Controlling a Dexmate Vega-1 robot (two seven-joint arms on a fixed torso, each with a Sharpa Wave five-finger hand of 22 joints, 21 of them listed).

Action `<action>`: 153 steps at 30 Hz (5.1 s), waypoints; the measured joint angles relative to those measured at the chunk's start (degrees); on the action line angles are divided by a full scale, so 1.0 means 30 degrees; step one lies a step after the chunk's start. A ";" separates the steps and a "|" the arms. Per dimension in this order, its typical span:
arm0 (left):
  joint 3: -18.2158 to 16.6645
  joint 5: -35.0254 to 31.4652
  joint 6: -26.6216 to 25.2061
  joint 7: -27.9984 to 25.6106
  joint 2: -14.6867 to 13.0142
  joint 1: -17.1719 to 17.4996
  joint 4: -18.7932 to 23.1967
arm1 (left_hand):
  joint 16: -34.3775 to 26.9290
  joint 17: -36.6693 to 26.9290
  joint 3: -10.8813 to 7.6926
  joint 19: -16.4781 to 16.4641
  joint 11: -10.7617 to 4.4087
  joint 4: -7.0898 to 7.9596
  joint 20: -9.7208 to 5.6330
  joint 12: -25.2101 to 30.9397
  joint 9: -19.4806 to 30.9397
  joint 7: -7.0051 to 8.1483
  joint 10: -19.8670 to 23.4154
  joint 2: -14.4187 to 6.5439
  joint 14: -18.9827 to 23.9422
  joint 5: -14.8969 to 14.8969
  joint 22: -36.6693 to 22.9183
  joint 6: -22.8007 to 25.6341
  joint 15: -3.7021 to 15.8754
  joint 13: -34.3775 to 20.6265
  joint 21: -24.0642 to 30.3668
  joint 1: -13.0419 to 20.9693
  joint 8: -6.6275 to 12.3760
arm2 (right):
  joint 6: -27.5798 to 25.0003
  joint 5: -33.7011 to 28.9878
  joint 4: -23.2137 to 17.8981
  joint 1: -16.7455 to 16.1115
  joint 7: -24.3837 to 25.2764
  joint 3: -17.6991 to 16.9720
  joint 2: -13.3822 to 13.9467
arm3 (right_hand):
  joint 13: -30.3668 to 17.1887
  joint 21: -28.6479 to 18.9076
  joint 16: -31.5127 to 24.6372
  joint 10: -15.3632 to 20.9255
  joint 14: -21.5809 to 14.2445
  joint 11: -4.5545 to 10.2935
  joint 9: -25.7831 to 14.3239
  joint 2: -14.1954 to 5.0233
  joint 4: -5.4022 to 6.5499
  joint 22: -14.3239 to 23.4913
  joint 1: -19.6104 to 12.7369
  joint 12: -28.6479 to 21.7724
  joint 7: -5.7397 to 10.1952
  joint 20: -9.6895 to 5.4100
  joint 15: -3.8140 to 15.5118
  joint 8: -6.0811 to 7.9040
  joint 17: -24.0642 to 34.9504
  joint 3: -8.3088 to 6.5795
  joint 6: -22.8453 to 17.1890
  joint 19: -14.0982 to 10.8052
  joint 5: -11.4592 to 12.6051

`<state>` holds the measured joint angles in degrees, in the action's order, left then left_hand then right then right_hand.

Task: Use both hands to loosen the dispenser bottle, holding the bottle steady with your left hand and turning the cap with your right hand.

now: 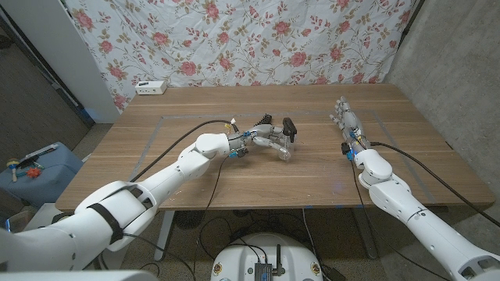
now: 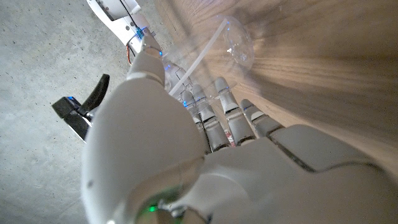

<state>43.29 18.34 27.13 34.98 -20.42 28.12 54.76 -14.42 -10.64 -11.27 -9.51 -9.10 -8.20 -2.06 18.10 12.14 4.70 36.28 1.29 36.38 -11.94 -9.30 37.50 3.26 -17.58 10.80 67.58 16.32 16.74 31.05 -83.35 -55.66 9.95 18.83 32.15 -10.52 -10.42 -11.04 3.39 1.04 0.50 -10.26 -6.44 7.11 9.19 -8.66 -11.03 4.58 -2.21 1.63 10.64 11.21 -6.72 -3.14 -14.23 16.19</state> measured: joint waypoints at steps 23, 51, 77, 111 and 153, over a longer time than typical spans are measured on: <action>-0.0305 -0.0434 -0.1671 -0.2959 -0.0807 0.1051 0.2775 | 0.0095 0.0140 0.0000 0.0002 -0.0065 0.0000 0.0000 -0.0008 -0.0002 0.0036 0.0067 0.0000 0.0191 0.0277 -0.0001 0.0098 0.0011 -0.0308 -0.0073 0.0000 0.0010 | -0.2390 -0.0518 -0.2126 0.0395 0.0224 0.0299 0.1233 | 0.0000 0.0001 0.0000 0.0231 -0.0145 -0.0379 0.0001 0.0001 -0.0189 0.0000 -0.0002 0.0000 -0.0095 0.0000 -0.0287 0.0000 -0.0099 -0.0027 -0.0184 0.0000 0.0000; -0.0715 -0.0781 -0.2931 -0.5507 -0.1574 0.2198 0.5065 | 0.0389 0.0212 -0.0087 -0.0067 -0.0103 -0.0087 -0.0070 -0.0010 -0.0006 0.0032 0.0242 0.0000 0.0548 0.0317 -0.0002 0.0235 0.0127 -0.0670 -0.0072 0.0000 0.0097 | -0.5965 -0.0606 -0.5572 0.0470 -0.0232 0.0522 0.3313 | -0.0001 0.0001 0.0000 -0.0322 0.0002 -0.0508 0.0001 0.0242 -0.0613 0.0000 -0.0505 0.0078 -0.0164 0.0272 -0.0824 0.0000 -0.0094 -0.0141 0.0101 0.0065 0.0000; -0.1146 -0.1193 -0.3852 -0.8118 -0.1904 0.3354 0.6846 | 0.0599 0.0217 -0.0163 -0.0203 -0.0104 -0.0163 -0.0067 -0.0087 0.0032 0.0069 0.0649 0.0000 0.0985 0.0459 -0.0003 0.0404 0.0171 -0.0951 -0.0072 0.0000 0.0219 | -1.0073 -0.0731 -1.0458 0.0499 -0.0062 0.0455 0.5939 | -0.0097 0.0138 0.0000 0.0105 -0.0125 -0.0928 -0.0044 0.1244 -0.2490 0.0000 -0.2623 -0.0076 0.0011 0.1160 -0.1700 0.0411 -0.0183 -0.0431 -0.1045 0.1574 -0.0154; -0.1288 -0.2089 -0.4586 -0.9155 -0.2547 0.3486 0.7845 | 0.0888 0.0207 -0.0298 -0.0201 0.0023 -0.0298 -0.0067 -0.0302 0.0034 0.0098 0.0926 0.0000 0.1188 0.0501 -0.0002 0.0503 0.0172 -0.1227 -0.0072 0.0000 0.0293 | -1.5771 -0.4304 -1.5717 0.0659 0.1109 0.1190 0.8060 | -0.0185 -0.0073 -0.0068 0.0702 -0.0884 -0.1326 -0.0187 0.1391 -0.5236 0.0098 -0.6196 -0.0060 -0.0204 0.2278 -0.2666 0.0777 -0.0178 -0.1755 -0.3787 0.1185 -0.0959; -0.1099 -0.2357 -0.4826 -0.9148 -0.2287 0.2861 0.7202 | 0.1053 0.0213 -0.0532 -0.0201 0.0035 -0.0532 -0.0067 -0.0444 0.0038 0.0100 0.1199 0.0000 0.1490 0.0554 -0.0003 0.0641 0.0278 -0.1487 -0.0072 0.0000 0.0303 | -2.2007 -0.7969 -1.7890 0.6157 -0.3083 0.5981 0.8346 | -0.0276 0.0024 0.0093 -0.0976 0.0212 -0.1638 -0.0362 0.2041 -0.5822 0.0094 -0.8586 0.0148 -0.0280 0.2954 -0.3412 0.0913 -0.0137 -0.2667 -0.4575 0.1864 -0.0959</action>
<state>40.00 11.27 12.65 7.54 -27.29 36.70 76.36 -11.26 -10.01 -12.87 -10.12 -8.99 -9.79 -2.26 16.77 12.26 5.00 39.87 1.29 40.86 -10.28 -9.31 39.42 4.10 -22.04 10.58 67.58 17.23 -49.28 7.15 -137.02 -37.19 0.71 36.77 57.19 -11.35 -10.35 -10.76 0.47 1.67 -4.42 -11.34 -0.32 -10.36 9.47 -34.42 -10.59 3.74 6.65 -8.60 13.38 10.80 -14.72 -16.86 -8.64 13.31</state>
